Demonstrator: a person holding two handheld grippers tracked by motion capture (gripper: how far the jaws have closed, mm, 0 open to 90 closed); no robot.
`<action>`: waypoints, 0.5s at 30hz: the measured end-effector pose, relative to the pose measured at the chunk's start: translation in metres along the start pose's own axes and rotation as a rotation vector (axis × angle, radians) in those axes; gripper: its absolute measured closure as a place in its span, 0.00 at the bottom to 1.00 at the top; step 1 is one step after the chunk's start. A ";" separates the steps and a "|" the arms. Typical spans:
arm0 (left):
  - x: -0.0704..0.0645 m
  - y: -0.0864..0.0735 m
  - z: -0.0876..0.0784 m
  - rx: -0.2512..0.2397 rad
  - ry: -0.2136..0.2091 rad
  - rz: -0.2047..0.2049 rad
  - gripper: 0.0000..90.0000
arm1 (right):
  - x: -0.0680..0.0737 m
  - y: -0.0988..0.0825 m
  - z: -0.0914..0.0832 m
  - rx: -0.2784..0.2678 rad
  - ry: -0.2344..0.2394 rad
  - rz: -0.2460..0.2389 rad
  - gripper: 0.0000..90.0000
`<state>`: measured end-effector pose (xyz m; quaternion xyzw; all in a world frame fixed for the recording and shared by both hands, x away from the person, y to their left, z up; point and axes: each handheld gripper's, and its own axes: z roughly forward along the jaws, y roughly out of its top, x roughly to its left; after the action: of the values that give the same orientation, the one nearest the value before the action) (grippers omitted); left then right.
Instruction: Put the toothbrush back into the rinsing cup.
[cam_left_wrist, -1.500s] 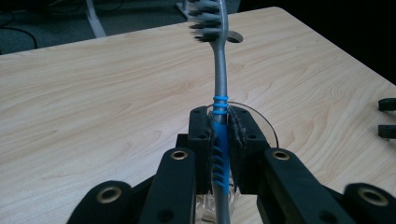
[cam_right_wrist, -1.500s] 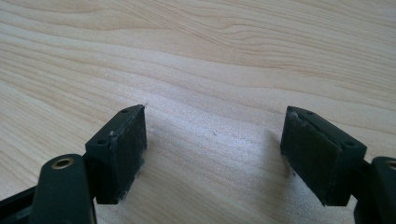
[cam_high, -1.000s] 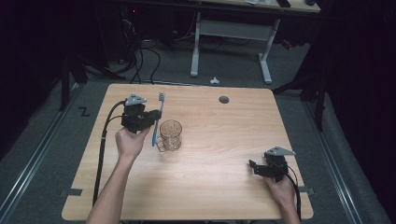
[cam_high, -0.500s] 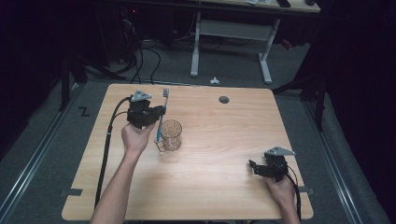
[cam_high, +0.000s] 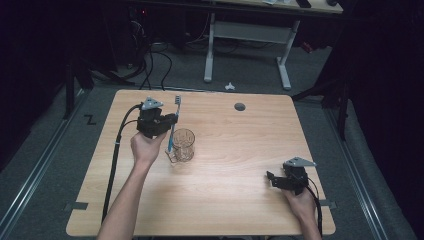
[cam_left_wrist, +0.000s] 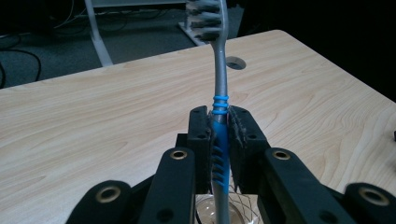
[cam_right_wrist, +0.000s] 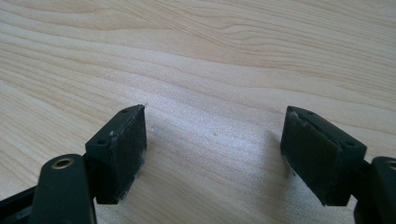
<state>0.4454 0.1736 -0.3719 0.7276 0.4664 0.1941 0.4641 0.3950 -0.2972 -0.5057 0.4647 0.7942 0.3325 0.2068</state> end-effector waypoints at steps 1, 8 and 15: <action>0.002 -0.001 -0.001 0.007 -0.005 -0.008 0.89 | 0.000 0.000 0.000 0.000 0.000 -0.001 0.25; 0.001 -0.001 -0.005 0.009 -0.008 0.003 0.88 | 0.000 0.000 0.000 0.000 0.000 0.000 0.25; -0.002 -0.002 -0.009 0.022 -0.008 0.019 0.88 | 0.000 0.000 0.000 0.000 0.000 -0.001 0.25</action>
<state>0.4374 0.1768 -0.3687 0.7377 0.4598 0.1904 0.4561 0.3950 -0.2973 -0.5057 0.4644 0.7944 0.3324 0.2067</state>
